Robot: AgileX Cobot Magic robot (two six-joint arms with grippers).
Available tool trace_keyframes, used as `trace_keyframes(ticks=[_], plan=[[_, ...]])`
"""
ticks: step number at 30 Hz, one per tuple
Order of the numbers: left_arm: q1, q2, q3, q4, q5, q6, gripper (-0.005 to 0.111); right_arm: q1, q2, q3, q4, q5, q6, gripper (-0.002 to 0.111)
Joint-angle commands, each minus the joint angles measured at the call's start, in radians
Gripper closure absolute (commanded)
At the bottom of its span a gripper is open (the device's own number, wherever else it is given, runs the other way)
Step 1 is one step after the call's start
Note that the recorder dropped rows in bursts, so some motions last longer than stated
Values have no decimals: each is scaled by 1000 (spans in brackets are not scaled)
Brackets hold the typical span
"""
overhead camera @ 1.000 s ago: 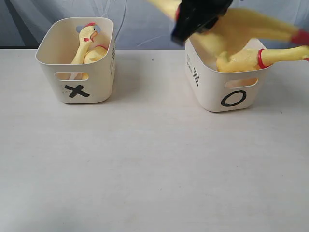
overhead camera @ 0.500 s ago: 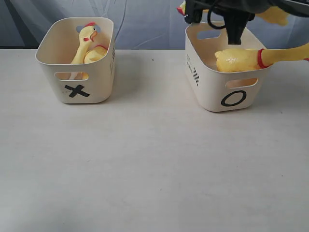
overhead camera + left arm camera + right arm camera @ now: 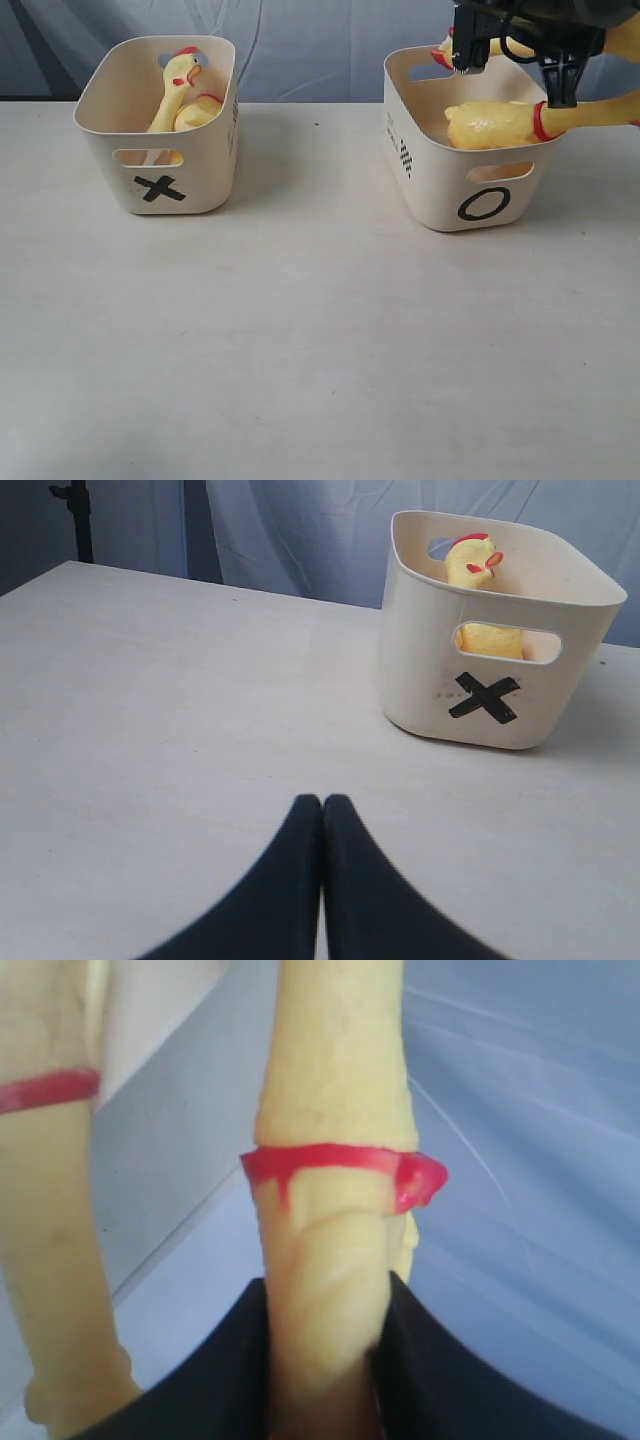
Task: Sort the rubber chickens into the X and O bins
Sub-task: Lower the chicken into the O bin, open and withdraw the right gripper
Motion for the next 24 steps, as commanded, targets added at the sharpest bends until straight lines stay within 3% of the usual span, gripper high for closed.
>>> trace_keyframes(ticks=[1,9,11,13,17,18,24], plan=[[-2,4,-8,2,-8,-1,107,-2,0,14,4,4,-5,109],[-2,4,-8,2,-8,-1,107,8,0,14,169,4,-25,109],[-2,4,-8,2,-8,-1,107,19,0,14,171,4,-39,104],[-2,4,-8,2,-8,-1,107,31,0,14,187,4,-39,89],[-2,4,-8,2,-8,-1,107,55,0,14,180,4,-39,41],[-2,4,-8,2,-8,-1,107,61,0,14,158,4,-24,37],[-2,4,-8,2,-8,-1,107,77,-35,14,7,4,136,57]])
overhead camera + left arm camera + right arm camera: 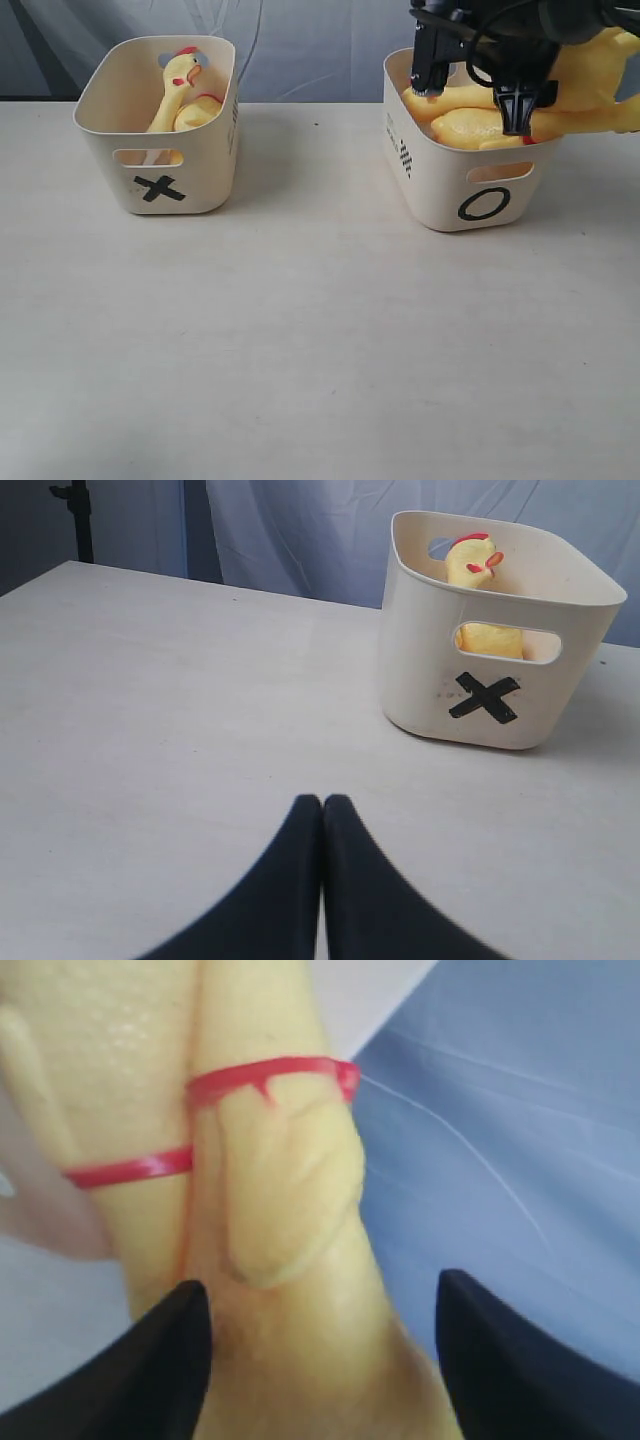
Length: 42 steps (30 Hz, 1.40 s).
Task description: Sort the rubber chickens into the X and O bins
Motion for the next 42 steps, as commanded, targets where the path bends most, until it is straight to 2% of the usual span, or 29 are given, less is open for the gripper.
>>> trace_keyframes(ticks=[1,3,15,20,25,30,33,42], plan=[[-2,4,-8,2,-8,-1,107,4,-56,0,-76,6,124,61],[-2,4,-8,2,-8,-1,107,4,-80,0,-66,6,167,64],[-2,4,-8,2,-8,-1,107,4,-288,0,175,6,211,64],[-2,4,-8,2,-8,-1,107,-8,-360,0,212,6,211,64],[-2,4,-8,2,-8,-1,107,-125,-408,1,257,6,268,64],[-2,4,-8,2,-8,-1,107,-309,-444,31,441,6,274,64],[-2,4,-8,2,-8,-1,107,-379,-453,71,523,-2,274,64],[-2,4,-8,2,-8,-1,107,-404,-453,131,512,-63,274,64]])
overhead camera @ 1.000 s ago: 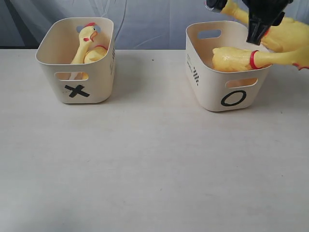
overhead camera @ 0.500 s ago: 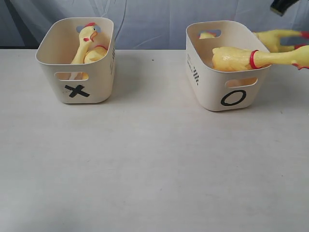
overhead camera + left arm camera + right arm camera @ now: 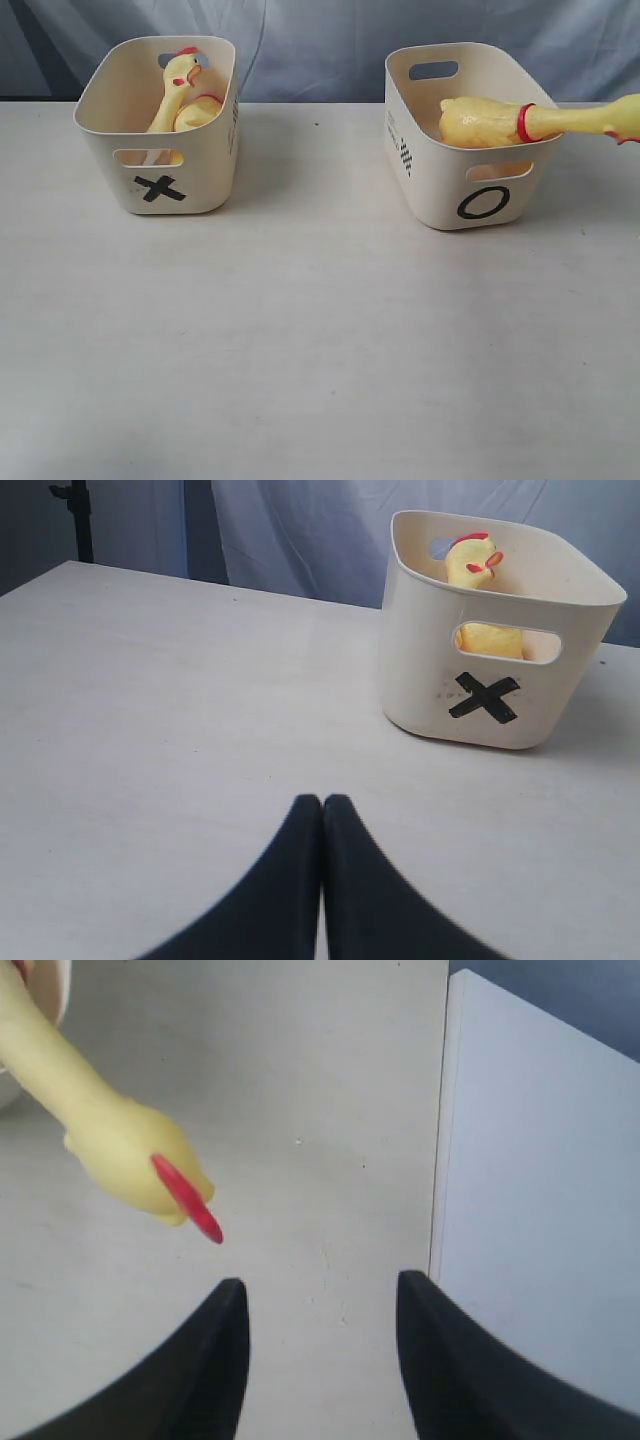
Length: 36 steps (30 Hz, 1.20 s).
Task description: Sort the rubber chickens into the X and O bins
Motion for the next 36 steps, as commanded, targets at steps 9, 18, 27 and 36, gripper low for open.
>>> trace_keyframes(ticks=[9,18,27,36], plan=[[-2,4,-8,2,-8,-1,107,-6,-6,6,10,-42,4,64],[-2,4,-8,2,-8,-1,107,-6,-6,6,17,-41,4,64],[-2,4,-8,2,-8,-1,107,-6,-6,6,33,-42,4,64],[-2,4,-8,2,-8,-1,107,-6,-6,6,39,-42,4,64]])
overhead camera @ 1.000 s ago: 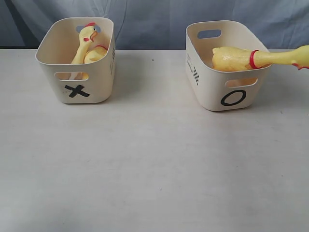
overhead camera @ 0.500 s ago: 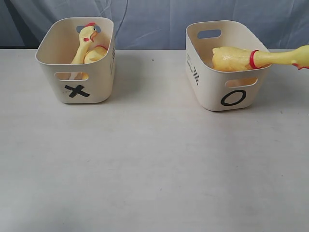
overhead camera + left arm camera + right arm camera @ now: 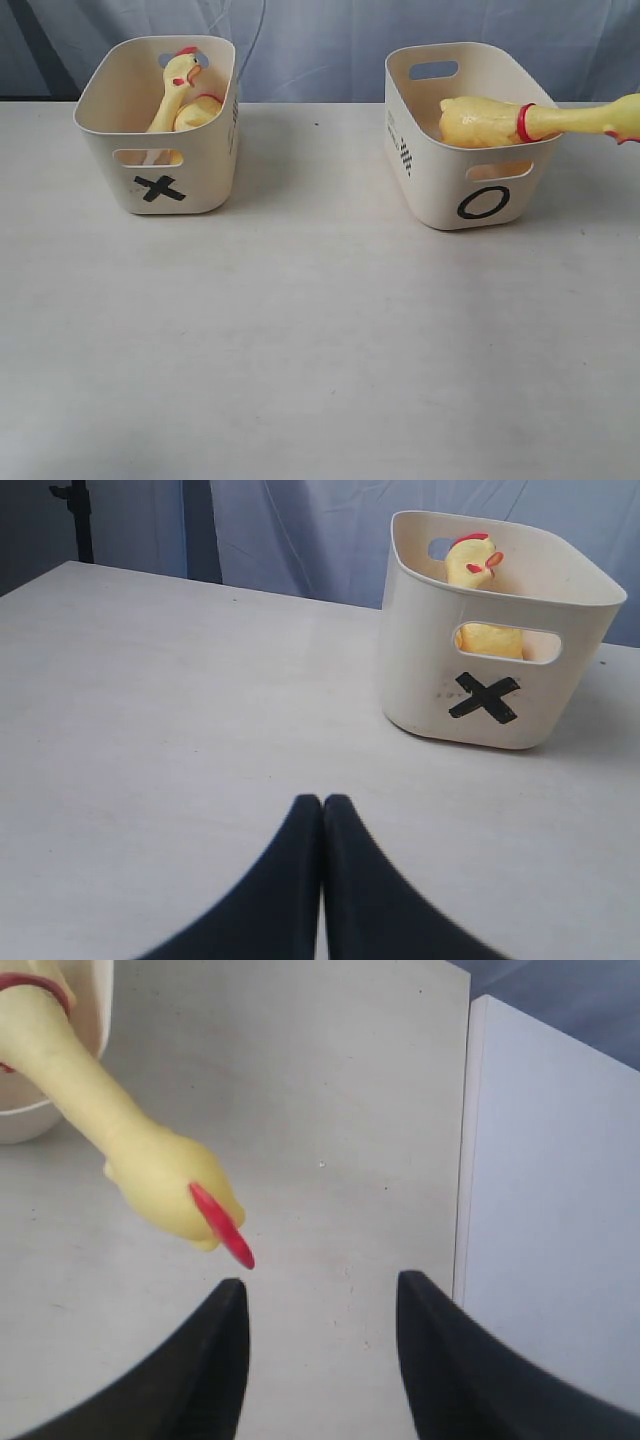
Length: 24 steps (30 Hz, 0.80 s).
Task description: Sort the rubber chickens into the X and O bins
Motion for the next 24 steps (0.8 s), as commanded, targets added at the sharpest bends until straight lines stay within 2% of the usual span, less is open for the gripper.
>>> trace_keyframes(ticks=[1,3,5,6,8,14,16,18,20,22,24], plan=[[-2,4,-8,2,-8,-1,107,-6,-6,2,3,-10,1,64],[-2,4,-8,2,-8,-1,107,-6,-6,2,8,-10,1,64],[-2,4,-8,2,-8,-1,107,-6,-6,2,33,-3,-21,76],[-2,4,-8,2,-8,-1,107,-6,-6,2,54,-2,-43,83],[-2,4,-8,2,-8,-1,107,-6,-6,2,96,5,-92,108],[-2,4,-8,2,-8,-1,107,-6,-6,2,150,66,-167,108],[-2,4,-8,2,-8,-1,107,-6,-6,2,282,70,-259,108],[-2,4,-8,2,-8,-1,107,-3,-6,5,593,70,-474,108],[-2,4,-8,2,-8,-1,107,-3,-6,31,813,70,-586,108],[-2,4,-8,2,-8,-1,107,-3,-6,68,940,70,-649,108],[-2,4,-8,2,-8,-1,107,-3,-6,90,980,70,-651,108]])
